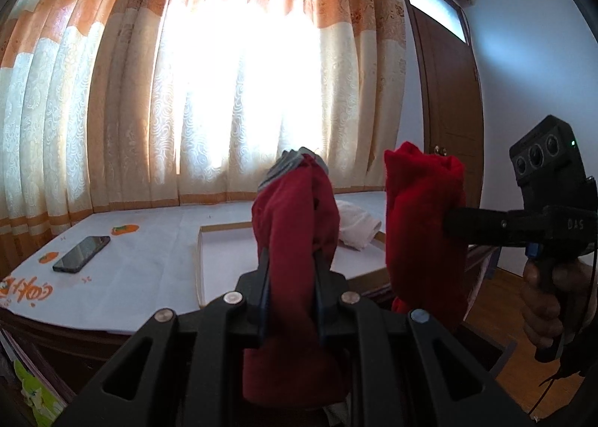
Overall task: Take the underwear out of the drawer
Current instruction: 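Carry both red garments over the cardboard tray with both tools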
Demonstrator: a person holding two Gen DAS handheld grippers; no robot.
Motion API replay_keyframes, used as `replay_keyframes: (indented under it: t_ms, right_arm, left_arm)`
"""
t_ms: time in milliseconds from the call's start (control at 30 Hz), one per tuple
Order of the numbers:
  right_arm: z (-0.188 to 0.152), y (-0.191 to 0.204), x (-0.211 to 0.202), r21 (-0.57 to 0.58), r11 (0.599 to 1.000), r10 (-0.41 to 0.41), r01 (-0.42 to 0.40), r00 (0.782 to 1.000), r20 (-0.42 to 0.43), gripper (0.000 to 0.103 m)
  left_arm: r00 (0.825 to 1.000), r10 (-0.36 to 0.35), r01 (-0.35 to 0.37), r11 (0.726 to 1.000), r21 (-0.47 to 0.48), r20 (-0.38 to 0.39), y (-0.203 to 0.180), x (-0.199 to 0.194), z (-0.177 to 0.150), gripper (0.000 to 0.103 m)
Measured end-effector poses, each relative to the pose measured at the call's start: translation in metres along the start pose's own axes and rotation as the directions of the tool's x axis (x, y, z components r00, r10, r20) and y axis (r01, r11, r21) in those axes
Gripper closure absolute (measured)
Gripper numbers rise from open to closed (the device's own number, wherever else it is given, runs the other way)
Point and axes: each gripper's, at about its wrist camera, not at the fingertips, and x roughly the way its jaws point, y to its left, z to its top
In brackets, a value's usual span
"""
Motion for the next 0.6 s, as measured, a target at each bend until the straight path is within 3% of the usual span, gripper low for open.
replay_keyframes:
  t_ms: [333,600]
  right_arm:
    - [0.042,0.002,0.023,-0.057,0.996,-0.066,0.065,0.998,-0.013,0.061]
    - [0.070,-0.016,0.053,-0.023,0.992,-0.121,0.121,0.992,-0.030,0.061]
  left_arm:
    - [1.000,0.014,-0.015,0.999,-0.047,-0.022,0.022,0.023,0.029,0.087]
    - [0.998,0.047,-0.049,0.997,-0.057,-0.035,0.038,0.046,0.048,0.087]
